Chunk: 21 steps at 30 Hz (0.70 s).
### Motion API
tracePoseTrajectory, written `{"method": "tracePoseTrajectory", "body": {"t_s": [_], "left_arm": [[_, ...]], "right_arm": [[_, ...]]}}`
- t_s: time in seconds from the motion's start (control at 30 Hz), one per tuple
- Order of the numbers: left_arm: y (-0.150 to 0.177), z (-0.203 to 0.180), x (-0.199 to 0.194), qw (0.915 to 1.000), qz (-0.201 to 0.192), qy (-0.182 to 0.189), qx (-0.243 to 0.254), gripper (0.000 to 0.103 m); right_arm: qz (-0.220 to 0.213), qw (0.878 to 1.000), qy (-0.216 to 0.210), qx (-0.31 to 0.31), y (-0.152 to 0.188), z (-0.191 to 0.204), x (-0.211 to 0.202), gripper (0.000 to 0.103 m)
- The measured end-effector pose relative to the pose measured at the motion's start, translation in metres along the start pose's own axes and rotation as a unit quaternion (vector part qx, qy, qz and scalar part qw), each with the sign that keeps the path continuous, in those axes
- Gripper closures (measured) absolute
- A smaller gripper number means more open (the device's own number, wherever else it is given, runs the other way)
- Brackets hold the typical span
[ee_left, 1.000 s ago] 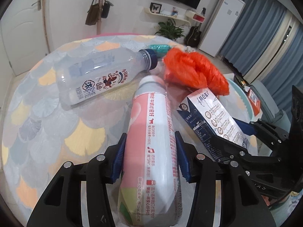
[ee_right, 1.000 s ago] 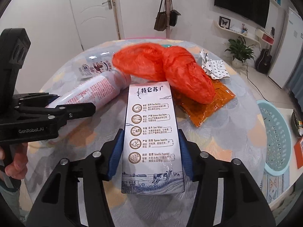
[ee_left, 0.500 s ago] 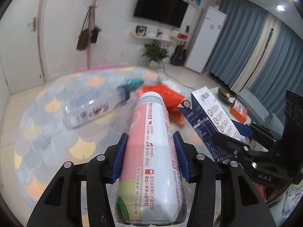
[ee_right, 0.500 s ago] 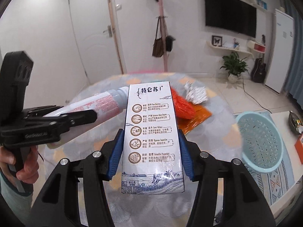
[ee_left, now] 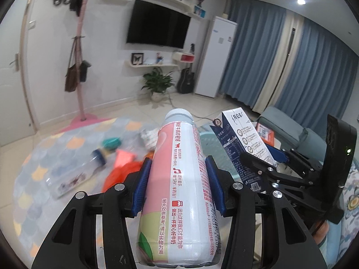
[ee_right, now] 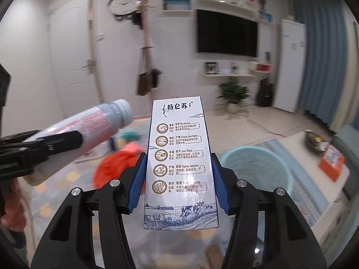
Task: Collect trash
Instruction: 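Carry both items over the blue wastebasket and open both tools to drop them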
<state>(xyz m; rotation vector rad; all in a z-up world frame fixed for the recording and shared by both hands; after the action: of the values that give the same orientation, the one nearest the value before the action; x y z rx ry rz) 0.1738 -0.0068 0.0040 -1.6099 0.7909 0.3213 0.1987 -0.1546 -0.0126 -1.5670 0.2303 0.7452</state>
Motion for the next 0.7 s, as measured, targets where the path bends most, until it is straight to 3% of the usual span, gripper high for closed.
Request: {"method": "tracePoseTrajectory", "body": {"t_s": [0.17, 0.3, 0.7], "left_arm": [[-0.026, -0.031, 0.034, 0.9996, -0.002, 0.024, 0.012, 0.056], [-0.043, -0.056, 0.079, 0.9994, 0.019, 0.016, 0.023, 0.056], [-0.05, -0.092, 0.201, 0.9961, 0.067, 0.057, 0.001, 0.056]], "right_arm": [[0.005, 0.998, 0.036, 0.052, -0.006, -0.057, 0.018, 0.052], [0.019, 0.993, 0.056, 0.105, 0.0, -0.106, 0.038, 0.051], [0.099, 0.965, 0.102, 0.22, 0.049, -0.208, 0.12, 0.051]]}}
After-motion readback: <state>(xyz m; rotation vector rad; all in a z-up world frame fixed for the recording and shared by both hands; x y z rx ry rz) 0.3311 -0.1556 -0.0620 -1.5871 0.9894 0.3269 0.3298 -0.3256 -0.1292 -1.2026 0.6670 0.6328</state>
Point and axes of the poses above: each gripper's, at about its wrist camera, not at the fingertips, and x roughly the way its jaws point, z to its left, y to its underside, the point moved 9 cm from there along x, roughly the way its jaws point, and after that the axes turned 5 degrees about z, right-handed, at the moved point
